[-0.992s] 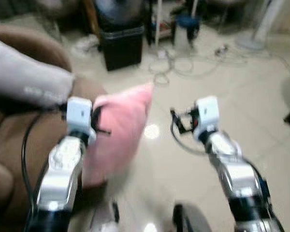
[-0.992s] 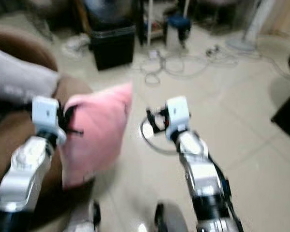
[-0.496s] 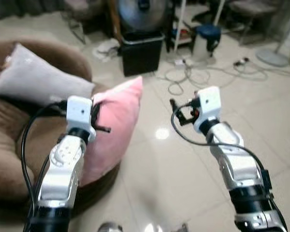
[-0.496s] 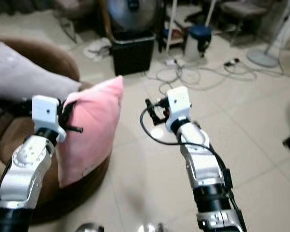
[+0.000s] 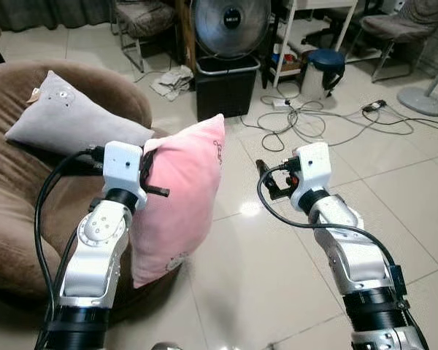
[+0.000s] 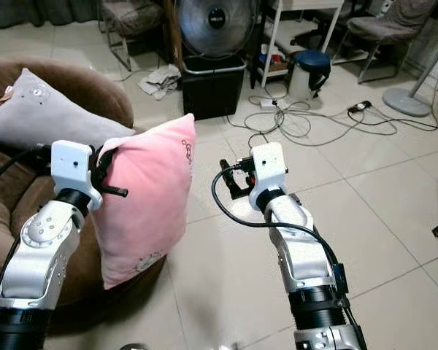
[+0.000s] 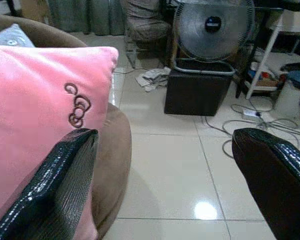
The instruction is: Move the pillow to the sofa from floor
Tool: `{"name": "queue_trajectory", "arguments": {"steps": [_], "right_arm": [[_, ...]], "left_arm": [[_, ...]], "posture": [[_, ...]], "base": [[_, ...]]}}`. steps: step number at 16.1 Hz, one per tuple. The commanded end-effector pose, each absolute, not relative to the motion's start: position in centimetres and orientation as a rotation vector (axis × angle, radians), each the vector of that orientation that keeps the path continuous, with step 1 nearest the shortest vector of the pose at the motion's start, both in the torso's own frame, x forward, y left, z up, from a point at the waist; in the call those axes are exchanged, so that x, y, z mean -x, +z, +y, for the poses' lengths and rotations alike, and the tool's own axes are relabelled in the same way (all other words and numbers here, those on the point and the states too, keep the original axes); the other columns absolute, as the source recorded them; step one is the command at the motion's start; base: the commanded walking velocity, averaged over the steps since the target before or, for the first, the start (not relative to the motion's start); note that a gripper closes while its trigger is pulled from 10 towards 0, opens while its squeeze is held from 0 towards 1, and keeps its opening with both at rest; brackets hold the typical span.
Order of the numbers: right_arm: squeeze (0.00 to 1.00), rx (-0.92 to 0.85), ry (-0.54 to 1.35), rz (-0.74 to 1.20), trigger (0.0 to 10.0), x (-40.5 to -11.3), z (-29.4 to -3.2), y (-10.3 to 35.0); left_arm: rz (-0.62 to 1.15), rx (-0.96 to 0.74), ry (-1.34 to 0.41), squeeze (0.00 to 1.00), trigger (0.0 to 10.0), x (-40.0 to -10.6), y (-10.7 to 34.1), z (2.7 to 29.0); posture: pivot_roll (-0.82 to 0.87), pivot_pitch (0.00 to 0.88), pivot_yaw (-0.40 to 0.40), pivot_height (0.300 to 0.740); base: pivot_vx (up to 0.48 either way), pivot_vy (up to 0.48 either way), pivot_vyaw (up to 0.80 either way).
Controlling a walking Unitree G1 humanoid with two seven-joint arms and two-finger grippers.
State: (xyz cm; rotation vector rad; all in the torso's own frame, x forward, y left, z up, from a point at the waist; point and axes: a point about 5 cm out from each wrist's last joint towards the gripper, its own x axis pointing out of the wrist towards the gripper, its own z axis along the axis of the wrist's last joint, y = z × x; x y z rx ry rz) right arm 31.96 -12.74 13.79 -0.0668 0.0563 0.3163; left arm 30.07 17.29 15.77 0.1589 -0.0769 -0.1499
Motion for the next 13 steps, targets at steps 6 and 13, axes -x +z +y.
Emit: {"name": "queue_trajectory", "arguments": {"steps": [6,13], "right_arm": [[0.00,0.102,0.287,0.063,10.0,-32.29,-12.78,13.75],[0.00,0.082,0.262,0.070,10.0,-32.70,-13.31,13.76]], "left_arm": [[-0.149,-0.186,-0.178,0.00,10.0,-30.36,17.01,16.30],[-0.143,-0.192,-0.162,0.00,10.0,-30.35,16.77,16.36]], "posture": [[0.18,0.000,-0.033,0.740],[0.16,0.000,-0.033,0.740]], "base": [[0.000,-0.137,0.00],[0.000,-0.454,0.32]]}}
